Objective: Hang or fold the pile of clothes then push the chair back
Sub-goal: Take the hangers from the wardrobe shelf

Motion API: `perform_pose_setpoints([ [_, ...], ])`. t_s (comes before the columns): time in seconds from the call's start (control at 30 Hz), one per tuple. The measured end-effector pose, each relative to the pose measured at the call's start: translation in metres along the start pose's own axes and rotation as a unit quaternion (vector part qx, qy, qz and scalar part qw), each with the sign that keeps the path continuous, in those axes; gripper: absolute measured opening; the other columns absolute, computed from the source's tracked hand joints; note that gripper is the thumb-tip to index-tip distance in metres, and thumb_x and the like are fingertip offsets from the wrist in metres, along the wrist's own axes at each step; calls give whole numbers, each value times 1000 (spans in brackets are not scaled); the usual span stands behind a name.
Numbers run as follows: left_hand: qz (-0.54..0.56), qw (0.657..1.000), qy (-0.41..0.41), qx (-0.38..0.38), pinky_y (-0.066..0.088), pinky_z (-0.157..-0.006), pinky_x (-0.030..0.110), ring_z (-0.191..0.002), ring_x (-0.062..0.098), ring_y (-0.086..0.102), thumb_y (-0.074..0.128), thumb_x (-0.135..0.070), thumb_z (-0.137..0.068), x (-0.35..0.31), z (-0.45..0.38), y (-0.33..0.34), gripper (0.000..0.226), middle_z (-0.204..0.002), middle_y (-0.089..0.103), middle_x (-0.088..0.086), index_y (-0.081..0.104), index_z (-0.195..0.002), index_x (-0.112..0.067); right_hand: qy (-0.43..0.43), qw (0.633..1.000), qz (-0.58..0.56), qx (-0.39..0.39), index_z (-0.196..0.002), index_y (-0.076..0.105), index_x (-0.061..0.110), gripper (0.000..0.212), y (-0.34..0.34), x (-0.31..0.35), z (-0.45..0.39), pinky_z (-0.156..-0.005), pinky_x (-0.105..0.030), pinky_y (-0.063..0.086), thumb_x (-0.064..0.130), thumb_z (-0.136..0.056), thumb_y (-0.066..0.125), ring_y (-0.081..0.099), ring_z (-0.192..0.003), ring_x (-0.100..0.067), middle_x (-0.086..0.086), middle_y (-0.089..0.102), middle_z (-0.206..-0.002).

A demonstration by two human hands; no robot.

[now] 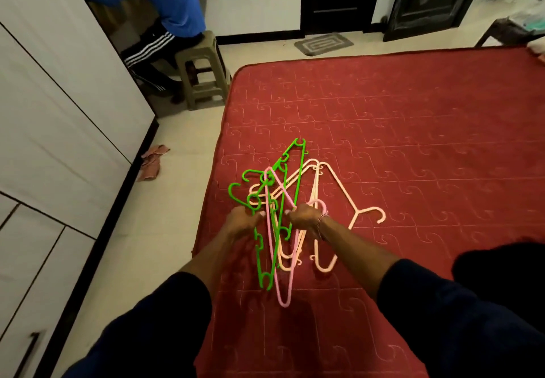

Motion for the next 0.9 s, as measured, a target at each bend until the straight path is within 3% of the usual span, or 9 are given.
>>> perform_pose_setpoints([
  [0.07, 18, 1000, 7, 6, 56, -85, 45, -109, 40, 66, 73, -22, -89, 4, -2, 3, 55, -124, 66, 19, 53, -139, -14, -16, 999, -34, -12, -125, 60, -6, 34, -4, -1, -5, -79, -26, 44, 19, -103, 50, 62, -112, -36, -24, 63, -122],
  [0.13, 23, 1000, 2, 7, 55, -85, 44, -111, 44, 64, 70, -12, -90, 7, -3, 3, 70, -129, 62, 23, 37, -152, -18, -36, 997, -41, -49, -109, 60, -3, 17, -16, 0, -8, -66, -25, 47, 8, -100, 50, 62, -78, -26, -16, 63, -91],
  [0.2, 49, 999, 5, 18, 55, -81, 42, -111, 45, 63, 66, -4, -92, 8, -2, 6, 82, -130, 60, 29, 23, -158, -24, -42, 996, -46, -67, -107, 58, -4, 16, -28, -1, -7, -58, -33, 49, 5, -100, 46, 53, -65, -22, -8, 54, -78],
  [0.37, 128, 991, 18, 20, 57, -66, 34, -92, 31, 69, 61, -3, -95, 12, 6, 3, 95, -133, 53, 35, -1, -158, -38, -39, 956, -288, -29, -125, 50, 8, 22, -32, -15, 4, -75, -37, 49, 7, -105, 43, 52, -91, -22, -10, 52, -108],
  [0.43, 116, 993, 25, 16, 54, -69, 32, -98, 34, 67, 63, -10, -96, 14, 11, 2, 94, -131, 55, 32, -1, -156, -43, -23, 936, -351, -22, -112, 56, 12, 17, -31, -22, 3, -64, -37, 51, 6, -104, 41, 54, -95, -24, -7, 56, -109],
  [0.5, 77, 996, 43, 10, 53, -79, 33, -115, 39, 62, 65, -12, -95, 12, 19, 1, 92, -133, 55, 29, 3, -157, -39, -49, 948, -307, -64, -97, 61, 17, 23, -36, -25, 2, -54, -31, 46, 7, -104, 43, 56, -88, -28, -11, 62, -102],
  [0.63, 46, 996, 76, 12, 55, -82, 32, -125, 31, 57, 65, -5, -94, 0, 43, 4, 90, -142, 52, 21, 8, -159, -31, -113, 957, -207, -168, -122, 65, 0, 28, -45, -22, 34, -83, -46, 52, 1, -103, 46, 59, -90, -26, -14, 65, -102],
  [0.77, -9, 991, 126, 50, 50, -102, 39, -122, 22, 58, 69, -11, -91, -13, 75, 14, 91, -149, 49, 7, 12, -159, -31, -135, 975, -75, -162, -130, 63, 2, 32, -34, -21, 76, -104, -37, 46, 7, -100, 53, 62, -120, -30, -15, 66, -130],
  [0.9, -82, 980, 167, 68, 44, -108, 40, -137, 27, 47, 72, -13, -89, -33, 116, 27, 89, -158, 36, 7, 18, -159, -21, -145, 978, 50, -144, -139, 57, 9, 40, -22, -25, 115, -96, -32, 44, 12, -99, 55, 63, -116, -34, -17, 67, -127],
])
Point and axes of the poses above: each hand's wrist, its own z-axis away from the middle knuckle, its own y-axis out of the palm, x = y × z, the point moved 8 cm from there along -z, towards the middle knuckle
